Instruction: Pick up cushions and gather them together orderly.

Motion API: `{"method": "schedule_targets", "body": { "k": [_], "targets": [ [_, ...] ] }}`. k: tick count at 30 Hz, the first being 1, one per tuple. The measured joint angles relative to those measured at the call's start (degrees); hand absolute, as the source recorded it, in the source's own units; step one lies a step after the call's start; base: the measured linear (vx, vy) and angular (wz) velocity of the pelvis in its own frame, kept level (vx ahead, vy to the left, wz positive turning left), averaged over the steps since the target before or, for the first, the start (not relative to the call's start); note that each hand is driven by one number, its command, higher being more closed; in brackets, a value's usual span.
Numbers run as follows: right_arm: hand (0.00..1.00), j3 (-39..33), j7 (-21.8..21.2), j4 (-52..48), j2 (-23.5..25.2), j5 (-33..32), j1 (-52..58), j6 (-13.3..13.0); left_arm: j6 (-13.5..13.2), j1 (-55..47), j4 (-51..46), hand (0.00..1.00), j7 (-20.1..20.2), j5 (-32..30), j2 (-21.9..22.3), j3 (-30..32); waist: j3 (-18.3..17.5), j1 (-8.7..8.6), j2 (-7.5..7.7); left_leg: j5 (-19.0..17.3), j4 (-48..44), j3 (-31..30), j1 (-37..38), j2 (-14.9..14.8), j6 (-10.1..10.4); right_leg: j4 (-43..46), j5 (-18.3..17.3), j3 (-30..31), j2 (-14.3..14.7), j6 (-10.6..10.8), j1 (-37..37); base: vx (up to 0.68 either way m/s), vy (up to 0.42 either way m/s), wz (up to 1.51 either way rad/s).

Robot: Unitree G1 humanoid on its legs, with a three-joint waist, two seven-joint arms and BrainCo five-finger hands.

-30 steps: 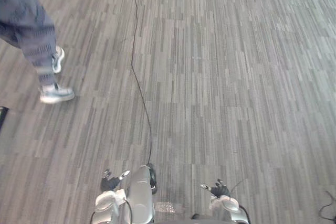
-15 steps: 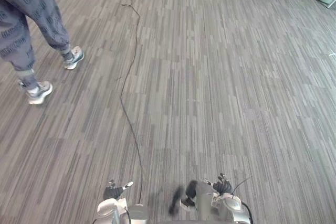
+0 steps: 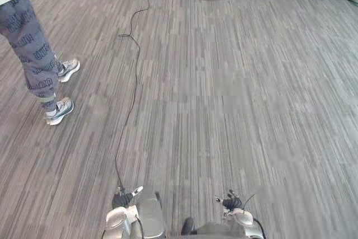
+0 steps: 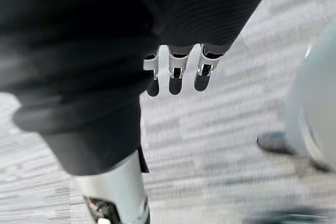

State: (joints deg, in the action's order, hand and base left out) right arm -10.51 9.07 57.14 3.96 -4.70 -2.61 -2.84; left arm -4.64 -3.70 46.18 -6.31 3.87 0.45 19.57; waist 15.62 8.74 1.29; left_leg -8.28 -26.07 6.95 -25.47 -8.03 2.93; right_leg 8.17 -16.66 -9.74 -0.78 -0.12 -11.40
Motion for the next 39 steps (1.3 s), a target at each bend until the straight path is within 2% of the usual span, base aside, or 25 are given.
{"method": "schedule_targets", "body": {
  "k": [1,2,3,5,7,8,10,12,14,15,17,19,20,21,22,23,24,26,27,30,32,33,34,36,39],
  "targets": [
    [0.0,0.1,0.1,0.6,-0.1,0.0,0.1,0.2,0.0,-0.6,0.3,0.0,-0.1,0.0,-0.4,0.0,-0.2,1.2,0.46,8.5,2.9,-0.2,1.4,1.1,1.0,0.0,-1.1,2.7,-1.3,1.3,-1.3,0.7,0.363,-0.76],
    [0.0,1.7,-0.1,1.2,-0.4,0.1,0.3,0.5,0.0,-0.6,0.9,0.0,-0.3,0.4,-1.3,0.3,-0.2,0.93,2.26,5.4,1.6,1.0,1.9,2.9,-1.3,0.2,-0.4,3.9,-3.6,0.4,-1.7,0.7,0.353,-0.58],
    [0.0,1.3,0.0,0.4,-0.2,0.1,0.2,0.5,0.0,-0.7,0.8,0.0,-0.4,0.5,-1.3,0.4,-0.3,0.69,2.24,2.7,-1.7,1.5,1.6,2.6,-2.7,2.1,1.8,4.8,-4.0,0.0,-1.3,0.83,0.42,-0.38],
    [0.0,1.8,-0.1,-0.2,-0.4,0.3,0.3,0.2,0.3,-1.0,0.8,0.0,-1.0,1.1,-1.6,0.5,-0.7,1.21,3.05,-3.3,-7.3,4.9,3.5,1.4,-4.9,9.8,4.0,5.9,-6.0,2.9,0.1,0.65,0.34,-0.69],
    [0.0,1.8,-0.4,-2.2,-0.4,0.5,0.5,0.0,0.4,-0.9,1.8,0.0,-1.2,1.5,-2.6,-1.2,-0.5,1.35,3.38,-7.9,-7.8,8.9,10.0,1.5,-5.6,35.5,6.9,7.0,-9.1,7.3,9.4,0.52,0.267,-0.96],
    [0.0,1.8,-0.5,-2.4,-0.4,0.6,0.8,-0.1,0.6,-0.9,2.1,0.0,-1.2,1.5,-3.1,-2.3,-0.4,0.79,3.27,-8.5,-7.4,9.7,12.8,1.6,-5.5,44.7,7.2,5.8,-10.1,7.8,12.8,0.43,0.188,-0.8],
    [0.0,1.8,-1.0,-2.4,-0.3,1.2,2.9,-0.1,0.6,0.0,3.0,0.0,-1.2,1.5,-3.1,-4.4,-0.5,-0.07,2.25,-10.6,-2.1,11.4,21.6,1.1,-4.9,54.0,4.9,-4.3,-12.7,4.0,18.5,0.43,0.136,-0.68],
    [0.0,2.1,-1.4,-4.0,0.0,1.4,3.2,-0.1,0.5,0.8,3.3,0.0,-1.1,1.5,-2.8,-5.1,-0.2,-0.3,2.3,-12.6,0.8,14.3,26.3,0.2,-3.7,51.2,3.2,-10.7,-13.1,1.3,23.0,0.38,0.081,-0.77],
    [0.0,1.6,-1.6,-4.2,-0.5,1.5,3.4,-0.8,0.6,1.4,5.8,0.0,-0.9,1.2,-2.9,-5.2,-0.4,-1.75,3.28,-14.4,2.8,17.9,30.8,-0.1,-2.0,39.3,2.8,-19.2,-12.6,0.8,27.0,0.39,0.039,-0.89],
    [0.0,1.6,-1.8,-4.1,-0.6,1.6,3.0,-0.9,0.6,1.3,6.8,0.0,-0.7,0.8,-3.3,-5.5,-0.4,-2.5,3.33,-14.5,5.8,20.8,33.9,0.2,-1.4,26.4,4.6,-23.5,-10.7,1.0,27.9,0.35,0.048,-0.87],
    [0.0,1.5,-1.9,-3.9,-0.6,2.4,2.4,-0.8,0.5,1.2,8.1,0.0,-0.7,0.4,-3.6,-6.1,-0.5,-3.09,3.41,-14.2,9.9,22.9,37.5,2.0,0.2,12.5,9.3,-26.4,-8.7,0.8,28.9,0.4,0.042,-0.6],
    [0.0,0.9,-2.2,-4.3,-0.5,2.5,2.4,-0.7,0.5,0.3,8.3,0.0,-0.5,-0.6,-3.4,-6.1,-1.0,-3.86,2.99,-14.8,12.3,23.7,41.3,2.8,2.2,8.8,11.5,-27.3,-8.0,-2.2,28.8,0.52,-0.016,-0.06],
    [0.0,-0.2,-2.4,-4.4,-0.5,2.6,2.7,-0.5,0.5,-0.5,8.2,0.0,-0.2,-1.2,-3.1,-5.9,-2.0,-4.49,1.95,-15.4,10.5,22.2,42.8,1.6,4.4,10.2,14.5,-27.2,-7.0,-7.3,28.3,0.63,-0.073,0.24],
    [0.0,-0.7,-2.4,-4.4,-0.5,2.8,2.7,-0.5,0.5,-0.2,8.2,0.0,-0.1,-1.7,-2.8,-5.7,-2.5,-5.08,0.8,-15.6,2.6,19.5,41.2,-1.8,4.9,11.7,14.4,-27.2,-5.3,-9.3,27.0,0.63,-0.087,0.17],
    [0.0,-0.7,-2.4,-4.6,-0.6,3.1,2.8,-0.6,0.6,-0.5,7.7,0.0,0.0,-1.7,-2.4,-5.1,-2.8,-5.24,-0.33,-14.3,-6.8,16.9,37.9,-5.3,5.6,11.8,12.5,-27.2,-3.5,-9.6,25.7,0.73,-0.123,-0.35],
    [0.0,-0.3,-2.4,-4.8,-0.5,3.5,2.8,-0.5,0.8,-0.6,6.6,0.0,0.1,-1.5,-1.3,-4.2,-2.8,-4.79,-1.94,-5.4,-23.6,12.8,31.1,-10.1,0.2,11.2,9.9,-25.4,0.0,-9.6,22.9,0.58,-0.081,-0.82],
    [0.0,0.2,-2.3,-4.8,-0.5,3.5,2.8,-0.4,0.8,-1.0,5.9,0.0,0.1,-1.5,-1.0,-4.0,-2.8,-4.13,-2.59,2.8,-30.7,11.6,28.6,-12.3,-1.7,10.4,9.0,-23.1,1.8,-9.6,21.1,0.71,-0.025,-1.32],
    [0.0,0.7,-2.1,-4.5,-0.4,3.4,2.4,0.1,1.1,-1.1,5.0,0.0,0.4,-1.5,-0.7,-4.0,-2.6,-3.66,-3.64,-2.1,-41.7,7.8,21.0,-13.1,-0.6,9.4,6.4,-18.5,4.0,-9.1,17.3,0.54,0.062,-1.23],
    [0.0,0.7,-2.1,-3.5,-0.2,3.3,1.8,0.5,0.9,-0.6,4.3,0.0,0.5,-1.3,-0.5,-3.8,-1.9,-3.13,-2.74,-5.5,-41.8,6.0,16.7,-10.8,-1.2,7.7,5.4,-15.0,4.1,-8.0,13.8,0.6,0.08,-1.14],
    [0.0,1.7,-1.9,0.4,0.0,1.9,1.2,0.9,-0.2,-1.2,1.1,0.0,0.5,0.4,-0.6,-3.7,-1.8,-1.23,-0.43,-9.1,-21.9,0.0,8.2,-2.2,-1.8,3.8,3.7,-7.0,2.0,-5.5,6.5,0.64,0.155,-1.28],
    [0.0,1.7,-1.6,0.3,0.0,1.3,1.2,0.9,-0.2,-1.4,0.5,0.0,0.3,1.4,0.1,-3.5,-1.4,-1.1,-1.11,-5.6,-4.1,-4.8,5.2,1.2,-0.5,3.5,0.9,-2.7,0.8,-2.6,3.8,0.74,0.351,-1.34],
    [0.0,1.9,-1.4,0.7,-0.2,1.2,2.0,1.0,-0.4,-1.6,0.6,0.0,0.3,2.5,0.6,-2.7,-1.9,0.74,-1.21,5.6,3.3,-6.2,5.9,2.0,2.2,3.6,-2.3,2.1,-0.3,0.0,0.4,0.81,0.419,-1.31],
    [0.0,2.7,-1.5,1.0,-0.3,1.2,2.0,1.1,-0.4,-1.5,0.7,0.0,0.3,2.6,0.0,-2.6,-2.0,1.19,-0.48,6.5,2.8,-5.4,6.3,2.7,1.0,3.5,-2.6,3.6,-1.1,0.3,-0.1,0.71,0.339,-1.09],
    [0.0,3.4,-1.5,0.4,-0.3,1.2,2.3,1.1,-0.7,-1.5,0.7,0.0,0.3,2.8,-1.3,-2.4,-3.1,0.75,2.38,0.8,-2.7,-2.2,5.4,3.7,-1.2,4.1,-0.9,7.5,-3.4,-0.7,-0.5,0.66,0.276,-0.45],
    [0.0,3.3,-1.6,-0.2,0.0,1.7,2.6,0.4,-0.6,-1.5,2.0,0.0,-0.1,2.9,-1.9,-2.5,-3.3,1.46,2.67,-6.7,-7.3,2.9,9.5,3.2,-4.0,18.1,1.4,10.9,-5.7,3.0,3.1,0.61,0.307,-0.71]
  ]
}}
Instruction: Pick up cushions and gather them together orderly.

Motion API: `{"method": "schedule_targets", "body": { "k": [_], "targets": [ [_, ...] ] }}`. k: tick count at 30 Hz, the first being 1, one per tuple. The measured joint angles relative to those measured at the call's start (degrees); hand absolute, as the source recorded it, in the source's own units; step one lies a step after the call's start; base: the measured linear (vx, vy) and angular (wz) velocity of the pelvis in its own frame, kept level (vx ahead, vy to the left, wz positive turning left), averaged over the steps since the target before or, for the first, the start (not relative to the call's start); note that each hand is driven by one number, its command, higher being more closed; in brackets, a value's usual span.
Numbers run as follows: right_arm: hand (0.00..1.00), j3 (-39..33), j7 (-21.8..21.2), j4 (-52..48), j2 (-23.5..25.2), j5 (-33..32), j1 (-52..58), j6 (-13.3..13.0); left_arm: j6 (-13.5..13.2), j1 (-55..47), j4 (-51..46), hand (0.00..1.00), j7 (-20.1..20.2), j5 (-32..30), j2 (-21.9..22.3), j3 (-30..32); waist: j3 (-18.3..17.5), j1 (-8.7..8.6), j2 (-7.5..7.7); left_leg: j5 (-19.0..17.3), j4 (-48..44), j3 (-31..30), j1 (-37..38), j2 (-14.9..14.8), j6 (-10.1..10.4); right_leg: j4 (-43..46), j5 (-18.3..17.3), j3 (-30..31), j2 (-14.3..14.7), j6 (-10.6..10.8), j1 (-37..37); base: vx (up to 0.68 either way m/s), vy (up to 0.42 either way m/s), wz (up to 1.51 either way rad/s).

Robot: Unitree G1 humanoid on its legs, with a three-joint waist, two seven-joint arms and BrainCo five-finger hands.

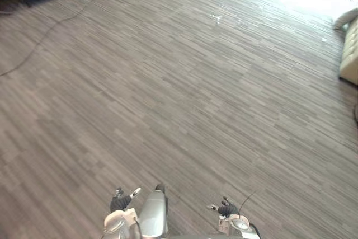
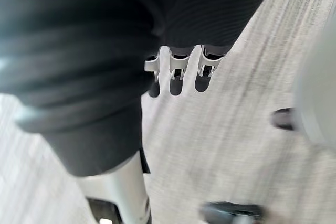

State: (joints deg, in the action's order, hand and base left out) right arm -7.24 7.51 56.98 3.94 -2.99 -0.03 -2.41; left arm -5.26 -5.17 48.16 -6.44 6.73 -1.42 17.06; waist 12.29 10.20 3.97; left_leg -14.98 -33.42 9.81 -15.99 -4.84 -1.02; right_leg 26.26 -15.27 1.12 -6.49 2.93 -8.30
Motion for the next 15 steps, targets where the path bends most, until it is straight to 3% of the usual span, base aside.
{"method": "schedule_targets", "body": {
  "k": [1,2,3,4,6,8,9,10,11,12,13,14,15],
  "targets": [
    [0.0,0.0,-0.3,0.0,-0.2,0.8,0.1,0.0,0.1,0.1,1.0,0.0,-0.1,0.0,-0.2,0.0,0.2,-0.25,-0.16,-1.8,1.1,2.0,3.8,0.6,-0.7,14.3,3.6,-0.1,-1.7,5.1,5.9,0.53,0.259,-0.74],
    [0.0,-0.2,-0.4,0.2,-0.4,0.8,0.6,0.0,0.4,0.3,1.8,0.0,-0.3,0.0,-0.2,-0.1,0.6,-1.0,-0.78,-3.5,2.8,2.3,8.1,1.1,-0.7,25.0,4.8,-2.0,-2.9,6.7,9.6,0.51,0.212,-0.62],
    [0.0,-0.5,-0.5,-1.0,-0.5,1.0,0.8,-0.1,0.7,0.4,2.4,0.0,-0.6,0.0,-0.2,-0.2,0.8,-1.29,-1.24,-4.1,4.7,3.0,11.6,1.3,-0.6,30.5,4.2,-4.6,-4.0,5.5,11.9,0.48,0.154,-0.52],
    [0.0,-0.7,-0.7,-2.1,-0.4,1.1,1.1,-0.4,0.8,0.6,3.6,0.0,-0.8,0.0,-0.1,-0.7,0.9,-1.82,-2.14,-4.5,8.6,4.0,16.6,1.2,-0.6,34.0,2.7,-9.8,-5.2,2.5,15.3,0.54,0.15,-0.48],
    [0.0,-0.7,-0.9,-3.0,-0.5,2.1,0.9,-1.2,0.8,1.0,4.5,0.0,-0.8,0.0,0.1,-2.6,0.7,-2.82,-2.41,-5.3,13.8,4.5,21.8,0.7,-0.5,30.6,0.9,-17.7,-5.5,-0.4,20.8,0.43,0.08,-0.27],
    [0.0,-1.0,-1.0,-3.2,-0.7,2.3,-0.3,-1.5,0.8,1.8,6.4,0.0,-0.4,-0.3,-0.3,-4.0,1.1,-4.45,-1.93,-5.2,18.9,5.3,26.9,0.5,-0.2,14.4,1.3,-24.3,-4.1,-1.2,25.4,0.44,0.024,-0.06],
    [0.0,-1.0,-1.1,-3.3,-1.0,2.4,-0.4,-1.5,0.8,2.2,6.8,0.0,-0.4,-0.7,-0.5,-4.7,1.1,-4.82,-1.95,-5.2,20.6,5.8,28.5,0.6,0.1,6.7,3.2,-25.7,-3.1,-1.0,26.3,0.46,0.002,-0.05],
    [0.0,-1.1,-1.3,-3.3,-1.5,2.4,-0.7,-1.5,0.8,2.0,7.6,0.0,-0.1,-1.9,-0.7,-5.4,1.1,-5.3,-1.94,-5.2,23.3,6.7,31.3,1.1,0.6,-4.9,7.5,-26.2,-1.5,-1.0,27.2,0.51,-0.023,0.06],
    [0.0,-1.1,-1.4,-3.2,-1.8,2.5,-1.0,-1.4,0.8,1.8,7.9,0.0,0.1,-2.2,-0.8,-5.5,1.2,-5.67,-1.77,-5.5,25.1,6.8,34.0,1.7,1.3,-10.8,10.3,-25.9,-0.9,-1.3,27.8,0.67,-0.053,0.18],
    [0.0,-1.1,-1.5,-3.1,-1.9,2.7,-1.2,-1.3,0.7,1.4,7.9,0.0,0.1,-2.4,-0.8,-5.4,1.1,-6.11,-1.77,-6.3,25.5,6.6,35.9,1.7,2.7,-11.9,10.8,-25.7,-0.5,-2.5,27.9,0.63,-0.074,0.31],
    [0.0,-1.2,-1.7,-3.2,-1.8,3.1,-1.3,-1.0,0.7,0.9,7.6,0.0,0.1,-3.4,-0.8,-5.1,0.9,-6.62,-1.76,-7.1,24.8,5.6,38.0,1.5,4.1,-10.0,14.0,-24.6,0.0,-6.7,27.9,0.69,-0.111,0.31],
    [0.0,-1.5,-1.8,-3.1,-1.7,3.2,-1.3,-0.9,0.6,0.8,7.6,0.0,0.2,-3.9,-0.6,-5.0,0.5,-6.86,-1.99,-7.2,22.2,4.2,38.0,0.6,4.2,-7.1,15.7,-24.5,0.1,-9.0,28.2,0.72,-0.167,0.31],
    [0.0,-1.8,-2.1,-3.1,-1.8,3.4,-1.3,-0.8,0.6,0.8,7.6,0.0,0.4,-4.3,-0.4,-4.8,0.1,-6.9,-3.02,-7.1,12.3,2.0,35.1,-1.8,4.2,-4.6,16.2,-25.3,0.8,-9.5,27.4,0.87,-0.229,0.11]
  ]
}}
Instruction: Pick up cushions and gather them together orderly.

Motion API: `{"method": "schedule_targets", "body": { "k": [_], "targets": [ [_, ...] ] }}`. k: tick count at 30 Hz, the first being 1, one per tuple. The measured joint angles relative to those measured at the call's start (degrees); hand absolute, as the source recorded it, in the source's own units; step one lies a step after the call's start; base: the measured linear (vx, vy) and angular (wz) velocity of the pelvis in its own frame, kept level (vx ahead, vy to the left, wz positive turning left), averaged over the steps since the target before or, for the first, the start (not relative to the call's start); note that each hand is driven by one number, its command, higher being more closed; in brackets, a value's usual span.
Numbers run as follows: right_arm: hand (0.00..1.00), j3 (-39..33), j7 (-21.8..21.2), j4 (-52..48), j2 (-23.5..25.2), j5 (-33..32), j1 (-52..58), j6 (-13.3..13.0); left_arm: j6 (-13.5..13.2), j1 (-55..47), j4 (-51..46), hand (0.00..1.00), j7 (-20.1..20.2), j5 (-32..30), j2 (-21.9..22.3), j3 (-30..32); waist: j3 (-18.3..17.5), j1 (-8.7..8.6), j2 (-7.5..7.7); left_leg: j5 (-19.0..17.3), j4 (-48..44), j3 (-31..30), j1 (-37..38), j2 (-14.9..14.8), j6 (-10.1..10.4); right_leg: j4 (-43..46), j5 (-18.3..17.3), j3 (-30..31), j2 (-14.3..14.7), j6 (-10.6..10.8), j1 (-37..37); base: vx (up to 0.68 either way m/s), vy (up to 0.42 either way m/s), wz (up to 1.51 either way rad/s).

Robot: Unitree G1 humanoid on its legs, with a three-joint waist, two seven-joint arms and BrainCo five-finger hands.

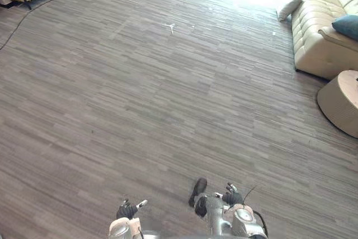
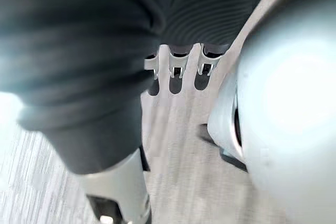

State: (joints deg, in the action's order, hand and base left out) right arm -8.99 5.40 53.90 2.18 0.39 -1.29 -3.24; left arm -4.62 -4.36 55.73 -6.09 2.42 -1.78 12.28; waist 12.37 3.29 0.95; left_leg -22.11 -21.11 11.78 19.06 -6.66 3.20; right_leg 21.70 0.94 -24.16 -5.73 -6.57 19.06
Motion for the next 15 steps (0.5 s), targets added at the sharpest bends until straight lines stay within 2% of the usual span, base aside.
{"method": "schedule_targets", "body": {
  "k": [1,3,4,5,6,7,8,9,10,11,12,13,14,15],
  "targets": [
    [0.0,-0.3,-0.1,-0.3,-0.3,0.1,0.0,0.1,0.1,0.0,-0.2,0.0,0.1,0.0,1.0,0.7,-0.5,-0.01,-1.86,2.4,-11.8,-2.4,-4.6,-3.3,1.1,0.6,-2.6,-1.0,2.3,0.0,-1.6,0.72,-0.215,-0.17],
    [0.0,1.0,-0.2,-1.0,-0.9,-0.1,-0.1,0.5,0.1,-0.4,-1.8,0.0,0.1,0.1,3.1,2.9,0.3,0.54,-5.23,18.0,-34.0,-4.2,-13.4,-7.9,0.3,-0.8,-7.2,2.0,7.4,-0.8,-7.0,0.72,-0.092,-0.76],
    [0.0,1.1,0.0,-0.4,-1.0,-0.4,-0.6,0.5,0.1,-0.3,-1.8,0.0,0.3,0.0,3.1,2.7,0.8,0.68,-5.94,15.4,-39.6,-3.7,-15.8,-8.9,0.0,-2.1,-8.2,3.7,8.9,-0.9,-9.7,0.71,0.016,-0.94],
    [0.0,1.1,0.1,0.9,-0.7,-0.5,-1.2,0.7,0.0,-0.2,-2.2,0.0,0.4,0.1,2.9,2.5,1.4,0.68,-5.6,12.1,-43.4,-3.2,-19.0,-9.2,-0.4,-3.4,-9.2,5.6,9.5,-0.9,-12.9,0.7,0.049,-0.82],
    [0.0,1.3,0.2,2.9,-0.2,-0.5,-2.1,1.1,-0.1,-0.1,-3.3,0.0,0.7,0.2,2.0,2.1,2.1,0.83,-3.99,8.4,-43.5,-3.1,-23.2,-7.3,-0.8,-6.5,-10.1,7.8,9.3,-0.5,-18.0,0.55,0.026,-0.75],
    [0.0,1.6,0.2,4.0,-0.1,-0.5,-2.2,1.2,-0.1,-0.1,-4.4,0.0,0.8,0.4,1.5,1.8,2.1,1.09,-3.12,6.0,-41.1,-2.9,-26.2,-5.6,-1.4,-8.6,-10.2,9.5,8.8,-0.3,-21.3,0.81,0.057,-0.79],
    [0.0,2.4,0.3,4.8,-0.1,-0.5,-1.8,1.2,-0.2,-0.2,-5.6,0.0,0.8,0.8,1.1,1.9,2.3,1.75,-1.71,4.0,-35.1,-3.0,-30.4,-3.5,-2.1,-10.5,-10.6,11.1,7.7,0.5,-24.5,0.66,0.07,-0.7],
    [0.0,2.4,0.4,5.2,-0.1,-0.6,-1.7,1.1,-0.4,-0.2,-6.2,0.0,0.9,1.1,1.0,1.9,2.4,2.2,-1.4,3.6,-30.3,-3.2,-32.8,-2.0,-2.4,-11.5,-11.2,12.1,7.0,1.4,-26.3,0.77,0.136,-0.79],
    [0.0,2.4,0.8,5.6,-0.1,-0.7,-1.5,1.2,-0.7,-0.2,-7.0,0.0,1.0,1.2,1.0,1.9,2.3,2.98,-1.25,4.8,-18.1,-4.8,-36.2,0.7,-2.3,-12.8,-12.6,13.8,5.8,3.3,-28.1,0.61,0.197,-0.67],
    [0.0,2.4,1.1,5.6,-0.2,-1.1,-1.4,1.2,-1.2,-0.3,-7.2,0.0,1.0,1.3,1.1,2.1,2.5,3.25,-1.74,8.7,-7.2,-7.3,-38.6,2.2,-1.4,-13.7,-14.9,15.1,5.2,4.4,-29.9,0.61,0.235,-0.62],
    [0.0,2.4,1.4,5.7,-0.2,-1.2,-1.3,1.2,-1.3,-0.4,-7.3,0.0,1.0,1.5,1.1,2.4,2.5,3.39,-1.89,12.3,-1.2,-8.7,-39.3,2.3,-0.3,-14.0,-16.3,15.9,4.9,5.5,-31.3,0.63,0.301,-0.74],
    [0.0,2.6,1.6,6.1,0.0,-1.5,-0.8,1.3,-1.2,-1.1,-7.3,0.0,0.7,1.8,0.9,2.5,2.4,5.0,-1.29,20.9,0.5,-8.0,-38.4,2.4,1.3,-14.1,-18.7,18.4,3.8,6.3,-33.5,0.71,0.336,-0.77],
    [0.0,2.8,1.5,6.4,1.4,-1.6,-0.9,1.2,-1.2,-1.5,-6.7,0.0,0.4,1.9,-0.8,2.7,1.6,6.05,0.96,19.1,-2.2,-5.9,-38.6,4.2,-1.3,-13.9,-19.7,20.3,1.8,6.1,-34.5,0.73,0.308,-0.71],
    [0.0,3.1,1.4,6.3,1.4,-1.5,-0.5,1.2,-1.1,-1.5,-6.6,0.0,0.2,1.9,-1.1,2.8,1.2,5.88,1.65,16.6,-4.8,-5.3,-39.4,4.2,-2.2,-13.1,-18.8,20.9,1.1,5.9,-34.1,0.73,0.286,-0.56]
  ]
}}
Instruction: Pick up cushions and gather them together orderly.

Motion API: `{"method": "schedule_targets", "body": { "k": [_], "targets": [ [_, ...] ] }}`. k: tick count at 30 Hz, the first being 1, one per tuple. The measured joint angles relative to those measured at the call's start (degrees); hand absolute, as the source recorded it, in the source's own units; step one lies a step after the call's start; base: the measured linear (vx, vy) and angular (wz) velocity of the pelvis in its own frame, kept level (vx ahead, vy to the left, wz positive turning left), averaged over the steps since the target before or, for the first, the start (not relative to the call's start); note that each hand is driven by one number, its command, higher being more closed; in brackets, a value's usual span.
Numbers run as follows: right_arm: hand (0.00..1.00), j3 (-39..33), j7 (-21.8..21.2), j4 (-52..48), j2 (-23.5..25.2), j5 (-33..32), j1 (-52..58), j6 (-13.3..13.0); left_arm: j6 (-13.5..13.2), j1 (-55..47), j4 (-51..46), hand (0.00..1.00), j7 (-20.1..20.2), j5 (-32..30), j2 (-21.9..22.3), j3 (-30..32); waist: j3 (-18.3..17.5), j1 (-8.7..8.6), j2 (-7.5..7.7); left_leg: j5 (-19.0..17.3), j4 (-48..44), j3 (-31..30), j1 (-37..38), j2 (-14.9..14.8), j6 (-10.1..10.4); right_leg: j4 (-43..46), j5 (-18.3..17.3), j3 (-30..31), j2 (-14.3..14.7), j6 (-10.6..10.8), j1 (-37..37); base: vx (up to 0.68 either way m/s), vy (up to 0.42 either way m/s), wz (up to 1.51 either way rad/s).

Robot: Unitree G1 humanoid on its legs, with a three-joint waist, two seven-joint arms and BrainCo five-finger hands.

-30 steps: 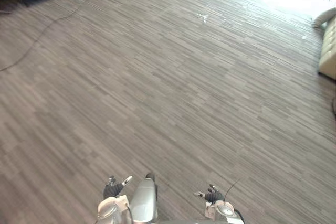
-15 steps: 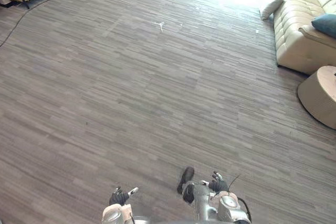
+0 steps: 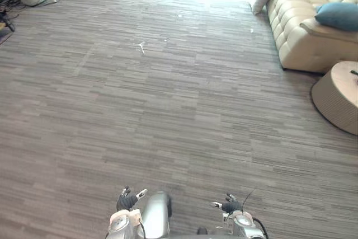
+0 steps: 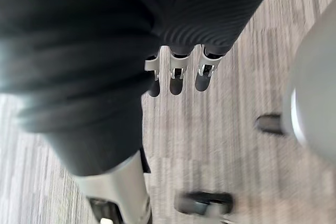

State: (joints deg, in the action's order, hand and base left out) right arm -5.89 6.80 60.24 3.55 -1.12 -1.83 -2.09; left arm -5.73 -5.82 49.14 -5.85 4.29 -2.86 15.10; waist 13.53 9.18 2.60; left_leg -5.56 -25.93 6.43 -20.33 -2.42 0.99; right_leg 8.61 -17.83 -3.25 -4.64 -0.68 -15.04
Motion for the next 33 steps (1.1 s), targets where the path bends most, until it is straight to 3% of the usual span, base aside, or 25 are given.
{"method": "schedule_targets", "body": {
  "k": [1,3,4,5,7,8,11,12,14,15,17,18,19,20,22,23,24,26,27,28,30,31,32,33],
  "targets": [
    [0.0,0.0,0.1,-1.1,0.0,0.0,0.2,-0.2,0.2,-0.2,0.1,0.0,-0.2,0.0,0.0,0.5,-0.3,0.63,0.49,-4.1,-3.2,1.6,-0.2,-0.6,-1.1,4.3,1.1,1.3,-0.8,1.2,1.6,0.68,0.272,-0.58],
    [0.0,-0.2,0.0,-1.4,0.3,0.6,0.4,-0.2,0.5,-0.8,1.1,0.0,-0.6,0.0,-0.3,0.8,0.0,1.43,1.05,-7.7,-4.7,4.6,3.9,-0.4,-3.0,20.2,3.7,3.1,-2.8,5.8,6.8,0.7,0.333,-0.66],
    [0.0,-0.3,0.0,-1.8,0.0,1.2,0.9,-0.2,1.2,-1.1,1.4,0.0,-0.7,-0.1,-0.5,0.6,0.1,0.84,1.05,-9.9,-3.7,5.2,8.1,0.8,-3.3,34.7,7.8,3.5,-4.3,8.9,12.2,0.59,0.281,-0.36],
    [0.0,-0.6,0.0,-3.0,-0.1,1.2,1.9,-0.2,1.5,-1.1,1.7,0.0,-1.0,-0.2,-0.5,0.4,0.4,-0.14,0.66,-11.3,-1.8,5.1,13.1,1.9,-3.4,45.3,8.6,2.2,-5.3,8.9,15.8,0.58,0.236,-0.11],
    [0.0,-0.7,0.0,-5.6,-0.2,1.3,2.7,-0.9,1.4,-0.6,2.2,0.0,-1.4,-0.3,-0.4,-1.0,0.5,-1.95,-0.81,-12.3,3.7,4.7,21.3,2.3,-3.7,50.8,6.7,-4.6,-6.5,5.9,20.7,0.67,0.202,0.2],
    [0.0,-0.7,-0.1,-6.7,-0.1,1.5,2.9,-1.3,1.3,-0.1,2.2,0.0,-1.3,-0.3,-0.2,-1.7,0.0,-2.55,-1.13,-12.7,7.3,4.0,25.4,2.1,-3.7,48.5,5.0,-9.4,-6.5,3.6,24.9,0.53,0.108,0.26],
    [0.0,-1.9,-0.2,-8.4,-0.2,1.7,2.8,-1.9,1.2,1.9,4.1,0.0,-1.2,-0.8,0.5,-3.6,0.1,-3.44,-1.02,-13.2,12.5,2.9,31.8,1.9,-3.7,35.4,3.8,-16.0,-5.8,3.3,31.2,0.57,0.034,0.36],
    [0.0,-3.1,-0.3,-9.7,-0.2,1.7,2.8,-1.9,1.1,2.8,5.1,0.0,-1.0,-1.4,1.5,-4.3,0.2,-4.25,-1.2,-14.2,15.5,2.1,35.7,1.2,-3.4,21.4,7.0,-18.5,-3.9,2.8,33.5,0.63,-0.021,0.43],
    [0.0,-3.4,-0.5,-10.2,-0.2,1.7,2.7,-1.9,1.1,2.4,5.2,0.0,-0.4,-2.1,1.5,-4.8,0.2,-4.64,-1.18,-16.5,18.1,1.5,41.1,0.8,-2.3,9.6,11.6,-20.2,-1.9,2.4,34.8,0.76,-0.076,0.47],
    [0.0,-3.4,-0.6,-10.3,-0.3,1.7,2.6,-1.9,1.1,1.9,5.2,0.0,-0.4,-2.4,1.5,-4.8,0.1,-4.94,-1.19,-17.7,18.4,0.7,43.5,0.6,-2.0,8.6,12.1,-19.6,-1.2,1.3,35.6,0.75,-0.114,0.55],
    [0.0,-3.4,-0.9,-10.8,-0.2,1.9,2.4,-1.9,1.1,0.9,5.3,0.0,-0.2,-3.1,1.8,-5.0,-0.6,-6.26,-1.58,-19.3,15.3,-2.6,45.5,-0.4,-3.2,14.1,16.1,-17.3,-0.7,-3.6,37.2,0.83,-0.187,0.69],
    [0.0,-4.2,-1.5,-11.1,-0.4,2.5,2.5,-1.8,1.2,0.7,5.7,0.0,0.0,-3.3,2.8,-4.9,-2.0,-6.78,-3.4,-19.3,8.6,-5.2,43.5,-2.4,-3.1,18.1,17.2,-18.1,-0.1,-4.8,37.4,1.01,-0.263,0.57],
    [0.0,-5.1,-1.7,-11.6,-1.3,2.5,2.5,-1.7,1.1,0.7,5.8,0.0,0.0,-3.4,4.2,-4.6,-2.8,-6.63,-5.79,-17.7,-2.3,-6.7,39.5,-5.0,-1.3,20.2,13.4,-19.5,1.6,-4.8,36.2,0.85,-0.227,0.34],
    [0.0,-5.0,-1.7,-12.1,-1.6,2.5,2.5,-1.5,1.1,0.8,5.7,0.0,0.1,-3.5,5.0,-3.8,-2.5,-6.48,-7.83,-11.9,-13.8,-8.2,34.5,-6.4,0.6,20.8,10.3,-20.1,3.1,-4.9,34.6,0.67,-0.17,-0.04],
    [0.0,-4.0,-1.6,-11.8,-2.3,2.2,2.1,-1.1,1.2,1.2,5.4,0.0,0.5,-3.6,5.9,-2.7,-1.3,-5.8,-9.8,5.4,-32.0,-7.6,25.8,-8.8,5.0,17.8,6.7,-17.8,6.9,-5.5,28.2,0.82,-0.123,-0.48],
    [0.0,-4.1,-1.4,-10.5,-1.9,2.1,1.8,-0.6,1.1,1.4,4.9,0.0,0.8,-3.7,5.5,-2.4,-0.9,-5.8,-9.99,0.9,-39.9,-5.1,21.3,-10.6,2.8,14.9,5.7,-16.3,8.3,-5.7,23.1,0.82,-0.074,-0.6],
    [0.0,-4.1,-1.2,-8.9,-1.4,1.7,1.4,-0.3,1.1,1.5,4.3,0.0,0.8,-3.6,4.8,-2.4,-0.2,-5.45,-8.69,-2.2,-42.7,-3.5,18.9,-10.8,2.2,12.7,5.2,-14.8,8.5,-5.6,19.1,0.8,-0.043,-0.53],
    [0.0,-3.0,-1.0,-4.8,-0.4,1.0,0.4,0.2,0.5,1.2,1.2,0.0,0.8,-2.9,2.3,-2.6,0.5,-4.18,-4.2,-8.9,-40.1,-0.1,9.7,-8.4,0.5,4.8,5.2,-10.1,7.1,-5.5,8.3,0.96,-0.032,-0.59],
    [0.0,-2.5,-0.9,-4.3,-0.4,1.0,0.4,0.2,0.0,1.2,0.2,0.0,0.8,-2.8,2.0,-2.5,0.4,-3.69,-3.68,-10.3,-36.5,0.3,6.3,-7.3,0.0,2.8,5.2,-9.1,6.4,-5.4,5.8,0.78,0.038,-0.78],
    [0.0,-2.4,-0.6,-4.0,-0.5,1.0,0.4,0.2,-0.3,1.2,-1.2,0.0,0.8,-2.7,2.0,-2.3,0.9,-2.71,-3.1,-11.4,-26.7,0.5,2.1,-5.7,-0.4,1.5,5.0,-7.6,5.3,-5.2,3.1,0.73,0.112,-0.91],
    [0.0,-2.2,-0.3,-3.3,-0.6,1.0,0.1,0.0,-0.7,1.1,-1.9,0.0,0.8,-2.3,2.4,-1.5,1.2,-2.04,-3.59,-7.4,-6.7,-2.9,-1.8,-2.9,1.0,0.6,3.3,-5.0,3.8,-2.6,-0.3,0.71,0.188,-1.03],
    [0.0,-1.2,-0.1,-2.7,-1.5,1.0,0.7,-0.1,-0.9,0.4,-1.7,0.0,0.6,-1.8,2.4,-1.5,0.8,-0.76,-4.75,2.0,3.5,-4.3,-1.8,-3.2,3.0,-0.7,1.2,-1.8,4.1,-0.5,-3.0,0.75,0.321,-1.08],
    [0.0,-0.2,0.1,-1.5,-0.7,1.0,0.6,0.1,-0.8,0.4,-0.5,0.0,0.3,-1.7,1.2,-1.2,0.6,0.19,-3.05,4.0,0.8,-3.7,-1.4,-2.0,1.4,-1.6,0.7,0.4,2.0,-0.4,-5.0,0.75,0.338,-0.77],
    [0.0,0.2,0.1,-1.3,0.1,1.0,0.7,0.0,-0.7,0.5,-0.1,0.0,0.0,-1.7,0.2,-1.1,-0.1,-0.42,-1.34,2.4,0.4,-3.0,-1.7,-0.9,0.9,-1.0,2.0,1.2,0.8,-1.2,-4.7,0.75,0.343,-0.33]
  ]
}}
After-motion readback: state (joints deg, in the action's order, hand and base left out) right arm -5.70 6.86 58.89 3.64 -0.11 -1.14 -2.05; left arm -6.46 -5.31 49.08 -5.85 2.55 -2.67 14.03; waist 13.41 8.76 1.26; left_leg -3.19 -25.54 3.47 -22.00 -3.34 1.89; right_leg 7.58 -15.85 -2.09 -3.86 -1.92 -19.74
